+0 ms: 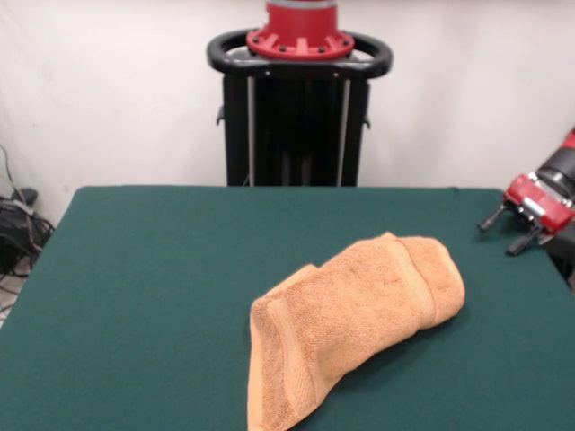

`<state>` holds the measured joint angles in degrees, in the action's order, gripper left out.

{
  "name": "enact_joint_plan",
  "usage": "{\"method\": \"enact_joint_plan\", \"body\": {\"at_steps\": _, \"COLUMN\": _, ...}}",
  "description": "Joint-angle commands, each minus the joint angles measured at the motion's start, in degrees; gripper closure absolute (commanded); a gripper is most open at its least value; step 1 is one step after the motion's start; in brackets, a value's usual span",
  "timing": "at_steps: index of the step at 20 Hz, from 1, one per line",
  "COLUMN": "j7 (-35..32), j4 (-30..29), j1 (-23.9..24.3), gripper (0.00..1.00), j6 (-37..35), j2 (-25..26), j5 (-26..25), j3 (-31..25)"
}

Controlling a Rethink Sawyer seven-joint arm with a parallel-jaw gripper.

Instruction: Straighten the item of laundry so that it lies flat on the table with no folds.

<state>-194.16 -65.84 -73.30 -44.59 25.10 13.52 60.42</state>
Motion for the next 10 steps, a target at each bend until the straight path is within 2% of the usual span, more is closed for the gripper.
{"method": "enact_joint_plan", "body": {"at_steps": 1, "j7": -6.16, "j4": 0.45, "j1": 0.61, "gripper": 0.0, "j6": 2.69, "j2": 0.27, "j5": -0.1, "j3": -5.07}}
{"method": "enact_joint_plan", "body": {"at_steps": 10, "j7": -4.92, "j4": -2.91, "j1": 2.71, "gripper": 0.0, "j6": 6.53, "j2": -1.84, "j5": -0.91, "j3": -7.06}}
